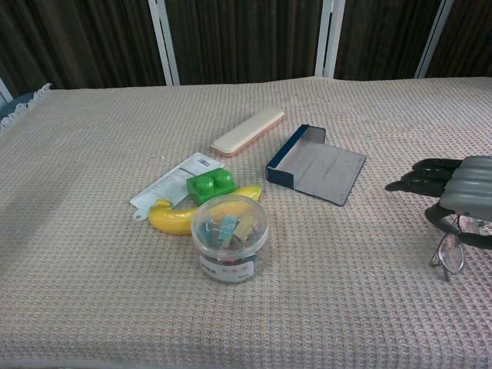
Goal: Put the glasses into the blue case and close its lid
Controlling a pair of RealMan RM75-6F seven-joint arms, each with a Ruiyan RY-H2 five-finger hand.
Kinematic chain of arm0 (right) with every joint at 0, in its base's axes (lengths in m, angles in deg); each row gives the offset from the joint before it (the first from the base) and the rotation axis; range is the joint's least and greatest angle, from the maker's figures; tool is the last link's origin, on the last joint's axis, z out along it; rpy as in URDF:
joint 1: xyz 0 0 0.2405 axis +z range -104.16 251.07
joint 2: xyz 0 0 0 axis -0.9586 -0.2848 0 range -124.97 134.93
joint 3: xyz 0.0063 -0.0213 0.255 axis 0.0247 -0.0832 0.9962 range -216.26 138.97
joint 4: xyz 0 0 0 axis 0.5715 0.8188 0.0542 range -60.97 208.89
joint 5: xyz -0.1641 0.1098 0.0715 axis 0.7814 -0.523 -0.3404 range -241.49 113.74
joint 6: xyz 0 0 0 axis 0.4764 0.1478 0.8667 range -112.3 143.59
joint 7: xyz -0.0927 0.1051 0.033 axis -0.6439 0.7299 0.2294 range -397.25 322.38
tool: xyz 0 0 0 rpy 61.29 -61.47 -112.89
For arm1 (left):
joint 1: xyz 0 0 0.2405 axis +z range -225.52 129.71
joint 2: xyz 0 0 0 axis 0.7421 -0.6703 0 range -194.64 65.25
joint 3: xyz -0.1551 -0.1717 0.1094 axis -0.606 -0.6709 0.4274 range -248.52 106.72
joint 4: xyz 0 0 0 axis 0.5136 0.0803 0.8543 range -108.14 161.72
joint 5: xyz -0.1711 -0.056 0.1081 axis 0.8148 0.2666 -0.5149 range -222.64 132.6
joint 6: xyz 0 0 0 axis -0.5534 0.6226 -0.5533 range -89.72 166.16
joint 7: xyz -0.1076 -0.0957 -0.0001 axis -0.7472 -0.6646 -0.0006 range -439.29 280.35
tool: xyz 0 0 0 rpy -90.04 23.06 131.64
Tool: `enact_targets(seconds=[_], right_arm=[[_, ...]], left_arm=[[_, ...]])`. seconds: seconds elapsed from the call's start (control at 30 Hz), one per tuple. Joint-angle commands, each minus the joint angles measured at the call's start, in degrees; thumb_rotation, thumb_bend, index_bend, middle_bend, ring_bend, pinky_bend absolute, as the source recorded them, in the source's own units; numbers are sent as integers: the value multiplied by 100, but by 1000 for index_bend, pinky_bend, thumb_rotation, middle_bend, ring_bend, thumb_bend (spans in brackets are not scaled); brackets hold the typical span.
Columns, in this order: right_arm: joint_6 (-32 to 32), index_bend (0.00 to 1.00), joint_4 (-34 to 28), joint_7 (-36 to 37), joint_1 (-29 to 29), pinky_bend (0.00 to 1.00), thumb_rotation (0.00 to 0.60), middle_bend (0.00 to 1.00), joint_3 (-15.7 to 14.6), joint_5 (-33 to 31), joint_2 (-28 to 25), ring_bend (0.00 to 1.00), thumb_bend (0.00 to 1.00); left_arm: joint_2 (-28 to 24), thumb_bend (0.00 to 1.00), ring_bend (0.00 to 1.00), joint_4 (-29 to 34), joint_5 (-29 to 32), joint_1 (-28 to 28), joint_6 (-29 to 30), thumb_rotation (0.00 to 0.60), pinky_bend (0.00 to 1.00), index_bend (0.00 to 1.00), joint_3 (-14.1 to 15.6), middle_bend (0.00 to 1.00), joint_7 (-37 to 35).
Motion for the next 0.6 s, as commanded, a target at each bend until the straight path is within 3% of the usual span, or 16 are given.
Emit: enact_targets(seconds=[0.03,0.33,0.6], right_arm=[[9,718,3,-24,-6,0,600,34,11,-6,9,0,593],[62,738,-55,-59,16,0,600,43,136,-71,-7,0,628],[-17,743,-204,-251,199,0,600,50,523,-354,-7,0,628]], left_arm=[[0,393,0,-2,-3,0,0,600,83,0,1,0,0],[-7,393,0,-9,-18,12,26,600,83,0,3,0,-34],[-15,393,0,-15,-17,10,27,600,84,0,-3,0,-70]])
